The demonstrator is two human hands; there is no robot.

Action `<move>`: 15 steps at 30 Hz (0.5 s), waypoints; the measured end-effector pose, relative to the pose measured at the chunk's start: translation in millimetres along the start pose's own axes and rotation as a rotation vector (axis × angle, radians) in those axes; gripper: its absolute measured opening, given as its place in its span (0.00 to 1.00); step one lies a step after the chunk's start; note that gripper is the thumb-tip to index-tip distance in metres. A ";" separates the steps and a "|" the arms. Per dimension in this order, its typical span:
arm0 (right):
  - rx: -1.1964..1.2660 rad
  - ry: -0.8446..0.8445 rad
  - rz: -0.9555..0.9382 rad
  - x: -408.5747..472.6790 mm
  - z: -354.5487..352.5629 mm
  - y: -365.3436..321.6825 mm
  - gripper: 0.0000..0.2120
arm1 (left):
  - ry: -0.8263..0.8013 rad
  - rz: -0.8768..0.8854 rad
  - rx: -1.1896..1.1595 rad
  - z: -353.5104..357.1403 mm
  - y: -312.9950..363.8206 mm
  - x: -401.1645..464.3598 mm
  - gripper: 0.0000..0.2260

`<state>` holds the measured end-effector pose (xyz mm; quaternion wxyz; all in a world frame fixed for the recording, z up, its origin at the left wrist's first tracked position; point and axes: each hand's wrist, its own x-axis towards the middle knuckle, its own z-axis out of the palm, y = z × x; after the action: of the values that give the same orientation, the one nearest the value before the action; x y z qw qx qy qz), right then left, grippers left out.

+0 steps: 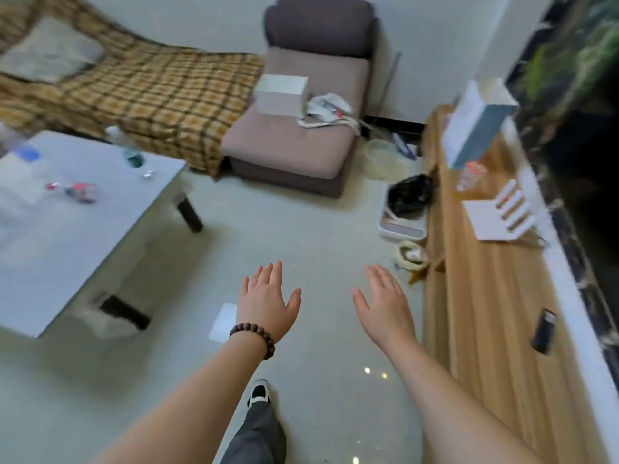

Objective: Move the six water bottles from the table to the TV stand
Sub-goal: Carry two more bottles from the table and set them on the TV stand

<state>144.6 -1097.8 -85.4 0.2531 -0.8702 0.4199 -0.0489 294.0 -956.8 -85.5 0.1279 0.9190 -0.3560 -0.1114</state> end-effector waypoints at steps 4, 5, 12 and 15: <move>-0.025 -0.085 -0.188 26.1 35.4 -74.9 0.27 | 0.087 -0.204 -0.012 -30.8 -73.7 -10.2 0.30; -0.026 -0.103 -0.232 30.5 43.8 -94.0 0.27 | 0.107 -0.248 -0.015 -37.6 -90.9 -13.5 0.30; -0.042 -0.229 -0.464 56.4 102.3 -211.3 0.27 | 0.202 -0.510 -0.033 -70.0 -201.1 -29.3 0.30; -0.056 -0.280 -0.516 69.4 129.4 -252.9 0.27 | 0.223 -0.587 -0.040 -78.0 -243.0 -25.5 0.30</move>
<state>406.3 -967.2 -84.6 0.2636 -0.9532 0.1467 0.0207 450.7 -753.8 -85.5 0.1465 0.9863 -0.0571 -0.0491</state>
